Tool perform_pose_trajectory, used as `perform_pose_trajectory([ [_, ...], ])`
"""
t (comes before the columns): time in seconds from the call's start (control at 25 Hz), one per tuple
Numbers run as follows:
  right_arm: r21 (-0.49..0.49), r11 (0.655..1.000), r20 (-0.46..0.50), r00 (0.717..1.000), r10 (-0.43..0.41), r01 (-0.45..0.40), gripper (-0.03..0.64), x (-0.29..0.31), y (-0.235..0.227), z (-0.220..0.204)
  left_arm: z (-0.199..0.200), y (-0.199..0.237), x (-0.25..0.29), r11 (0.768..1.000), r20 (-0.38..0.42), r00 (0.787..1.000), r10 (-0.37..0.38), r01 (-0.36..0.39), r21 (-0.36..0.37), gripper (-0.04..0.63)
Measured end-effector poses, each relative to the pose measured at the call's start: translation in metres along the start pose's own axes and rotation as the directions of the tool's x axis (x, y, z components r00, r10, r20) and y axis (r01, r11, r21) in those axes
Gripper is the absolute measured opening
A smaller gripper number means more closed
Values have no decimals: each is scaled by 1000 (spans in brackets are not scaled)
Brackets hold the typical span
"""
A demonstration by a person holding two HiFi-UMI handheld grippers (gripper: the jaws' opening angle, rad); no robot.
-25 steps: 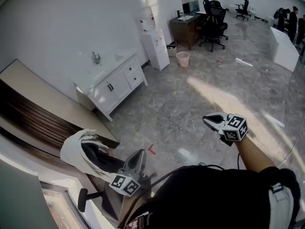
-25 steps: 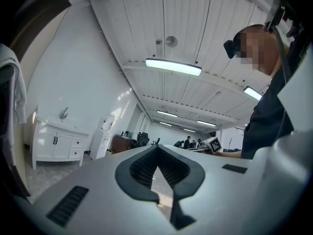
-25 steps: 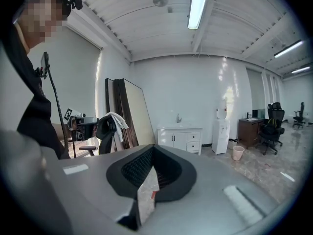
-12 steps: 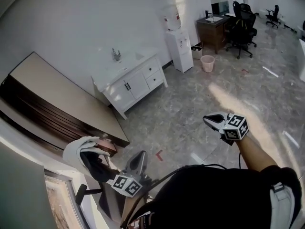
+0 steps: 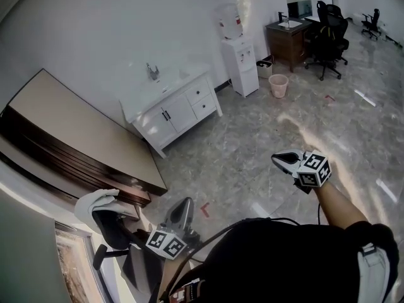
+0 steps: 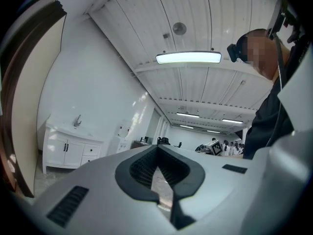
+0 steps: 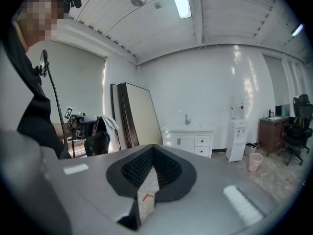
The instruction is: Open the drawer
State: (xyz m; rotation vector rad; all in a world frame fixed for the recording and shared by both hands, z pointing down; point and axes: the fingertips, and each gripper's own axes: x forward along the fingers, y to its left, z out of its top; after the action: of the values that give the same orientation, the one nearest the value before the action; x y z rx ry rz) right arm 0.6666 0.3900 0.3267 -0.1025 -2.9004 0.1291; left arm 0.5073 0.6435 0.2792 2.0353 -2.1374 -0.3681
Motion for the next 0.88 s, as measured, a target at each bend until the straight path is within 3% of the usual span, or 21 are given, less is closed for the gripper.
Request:
perform_pose_trajectory([
  [0.4,47,994,-33,995,-94,95,-5,1,-57,-6,-2,33,77,996,-33,996,-81,80,-31,1],
  [0.68,42,979,-30,979,-199,201,-5,52,-76,17,18,110,124,979,-36,978,-203,202,-39,2],
  [0.88,39,969,-15,970,-242,242,-5,106,-82,44,50,171,143,971,-29,971,-238,237,-27,2],
])
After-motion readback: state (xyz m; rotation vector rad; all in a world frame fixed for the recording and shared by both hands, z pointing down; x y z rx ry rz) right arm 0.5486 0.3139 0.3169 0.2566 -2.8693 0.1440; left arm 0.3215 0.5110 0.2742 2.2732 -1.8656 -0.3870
